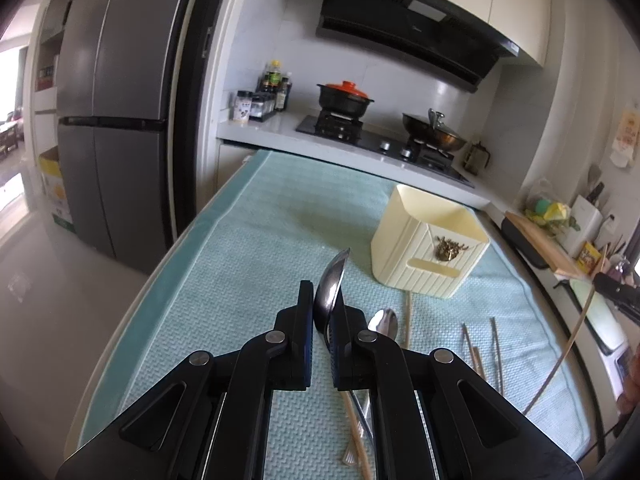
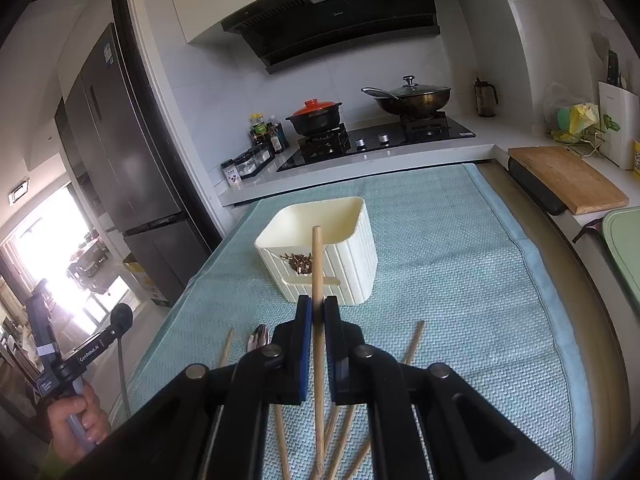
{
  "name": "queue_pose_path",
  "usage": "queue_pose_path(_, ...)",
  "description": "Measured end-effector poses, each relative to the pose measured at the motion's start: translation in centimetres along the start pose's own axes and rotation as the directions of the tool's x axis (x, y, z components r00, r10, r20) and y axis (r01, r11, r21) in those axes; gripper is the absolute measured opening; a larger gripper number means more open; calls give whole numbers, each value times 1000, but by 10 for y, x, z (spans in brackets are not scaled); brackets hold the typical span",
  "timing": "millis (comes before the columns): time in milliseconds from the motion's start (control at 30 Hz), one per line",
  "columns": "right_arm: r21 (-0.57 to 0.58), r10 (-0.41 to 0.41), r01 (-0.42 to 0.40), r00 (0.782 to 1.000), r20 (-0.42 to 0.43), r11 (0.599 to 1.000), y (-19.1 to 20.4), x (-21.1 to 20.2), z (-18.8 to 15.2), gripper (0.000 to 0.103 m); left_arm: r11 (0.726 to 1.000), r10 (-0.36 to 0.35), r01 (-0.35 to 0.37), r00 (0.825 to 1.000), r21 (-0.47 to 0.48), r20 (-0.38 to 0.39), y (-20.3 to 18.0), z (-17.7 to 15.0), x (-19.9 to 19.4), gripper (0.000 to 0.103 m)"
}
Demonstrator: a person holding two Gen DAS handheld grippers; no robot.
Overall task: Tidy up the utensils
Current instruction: 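Lift the spoon with the left tool while the right tool carries the chopstick toward the cream box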
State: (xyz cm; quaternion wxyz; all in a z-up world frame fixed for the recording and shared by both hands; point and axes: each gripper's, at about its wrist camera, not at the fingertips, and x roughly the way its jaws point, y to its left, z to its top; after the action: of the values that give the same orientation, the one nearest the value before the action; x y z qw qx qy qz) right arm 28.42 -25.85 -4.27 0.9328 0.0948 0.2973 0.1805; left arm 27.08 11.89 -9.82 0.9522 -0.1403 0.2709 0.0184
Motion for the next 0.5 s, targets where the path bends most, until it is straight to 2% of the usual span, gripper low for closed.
queue_pose_path(100, -7, 2, -2, 1000, -6, 1000, 0, 3, 1, 6, 1000, -3, 3, 1000, -6, 1, 0, 9, 3, 4)
queue_pose_path(233, -24, 9, -9, 1000, -13, 1000, 2, 11, 9, 6, 1000, -12, 11, 999, 6, 39, -6, 35, 10, 4)
queue_pose_path(367, -49, 16, -15, 1000, 6, 999, 4, 19, 29, 6, 999, -41, 39, 997, 29, 67, -22, 75, 30, 4)
queue_pose_path(500, -73, 22, -18, 998, 52, 997, 8, 30, 63, 6, 996, -71, 66, 994, 63, 88, -49, 118, 59, 4)
